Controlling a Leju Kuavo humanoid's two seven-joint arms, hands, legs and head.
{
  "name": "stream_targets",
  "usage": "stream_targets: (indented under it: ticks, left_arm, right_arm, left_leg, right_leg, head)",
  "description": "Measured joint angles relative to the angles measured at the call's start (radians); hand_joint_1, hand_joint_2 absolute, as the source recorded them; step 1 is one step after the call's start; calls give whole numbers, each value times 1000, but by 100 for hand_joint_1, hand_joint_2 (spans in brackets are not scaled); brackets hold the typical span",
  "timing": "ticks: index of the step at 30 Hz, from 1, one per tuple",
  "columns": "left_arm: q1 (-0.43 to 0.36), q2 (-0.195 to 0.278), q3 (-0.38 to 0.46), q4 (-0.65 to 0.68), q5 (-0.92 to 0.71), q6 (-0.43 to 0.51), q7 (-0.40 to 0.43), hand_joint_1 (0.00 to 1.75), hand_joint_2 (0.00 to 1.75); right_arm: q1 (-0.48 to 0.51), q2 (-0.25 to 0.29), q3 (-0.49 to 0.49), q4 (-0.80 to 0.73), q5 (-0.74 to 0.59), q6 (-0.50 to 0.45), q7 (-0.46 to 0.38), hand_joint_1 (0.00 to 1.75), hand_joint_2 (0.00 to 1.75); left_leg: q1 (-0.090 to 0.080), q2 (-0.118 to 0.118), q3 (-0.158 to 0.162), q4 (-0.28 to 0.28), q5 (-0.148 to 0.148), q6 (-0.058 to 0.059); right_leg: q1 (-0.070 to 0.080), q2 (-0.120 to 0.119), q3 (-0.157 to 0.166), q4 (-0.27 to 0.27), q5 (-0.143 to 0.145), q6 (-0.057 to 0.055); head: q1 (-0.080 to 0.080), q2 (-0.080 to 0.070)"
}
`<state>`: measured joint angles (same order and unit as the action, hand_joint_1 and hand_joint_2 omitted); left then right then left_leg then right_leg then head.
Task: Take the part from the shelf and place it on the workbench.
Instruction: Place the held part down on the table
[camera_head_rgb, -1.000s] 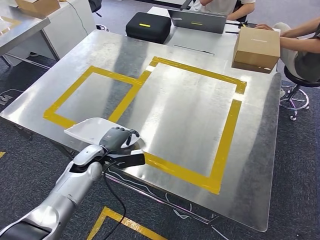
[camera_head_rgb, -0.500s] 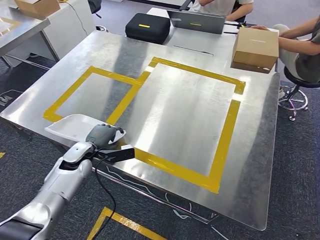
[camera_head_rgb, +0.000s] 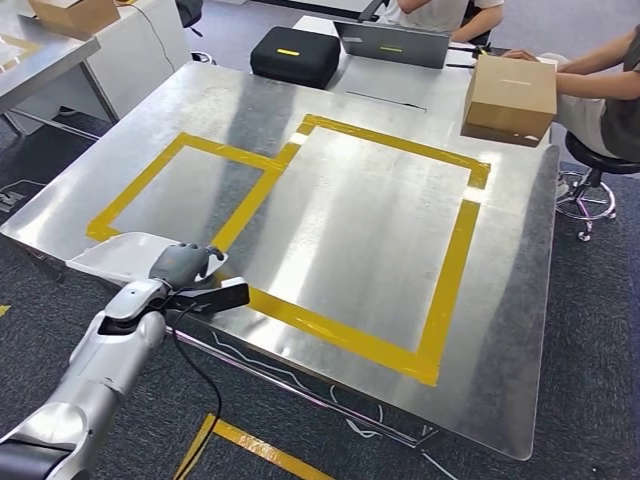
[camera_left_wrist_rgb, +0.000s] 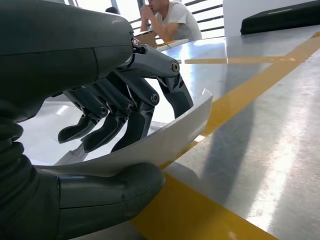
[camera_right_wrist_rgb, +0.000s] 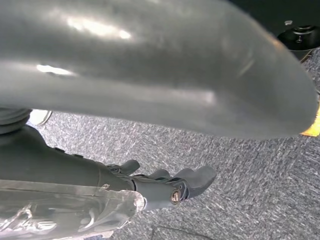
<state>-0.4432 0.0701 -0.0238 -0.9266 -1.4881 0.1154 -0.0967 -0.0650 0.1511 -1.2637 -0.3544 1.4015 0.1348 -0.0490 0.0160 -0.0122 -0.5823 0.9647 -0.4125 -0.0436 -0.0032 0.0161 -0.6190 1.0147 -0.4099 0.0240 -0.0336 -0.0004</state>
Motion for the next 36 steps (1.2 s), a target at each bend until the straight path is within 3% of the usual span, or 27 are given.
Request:
stream_targets:
  ticks: [31,36]
  left_arm:
    - [21,12,-43,-10,95,37,-161,175,175]
    - [20,36,-141,-10,55,56,-187,175,175]
  right_arm:
    - [3,0,-9,0,15,9,-19,0,0]
    - [4,0,-9,0,32,9,-30,0,0]
  left_leg:
    - [0,0,-1,0,0,0]
    - [0,0,-1,0,0,0]
  right_leg:
    - [0,-1,0,0,0,0]
    - [0,-1,0,0,0,0]
  head:
    - [0,0]
    - [0,0]
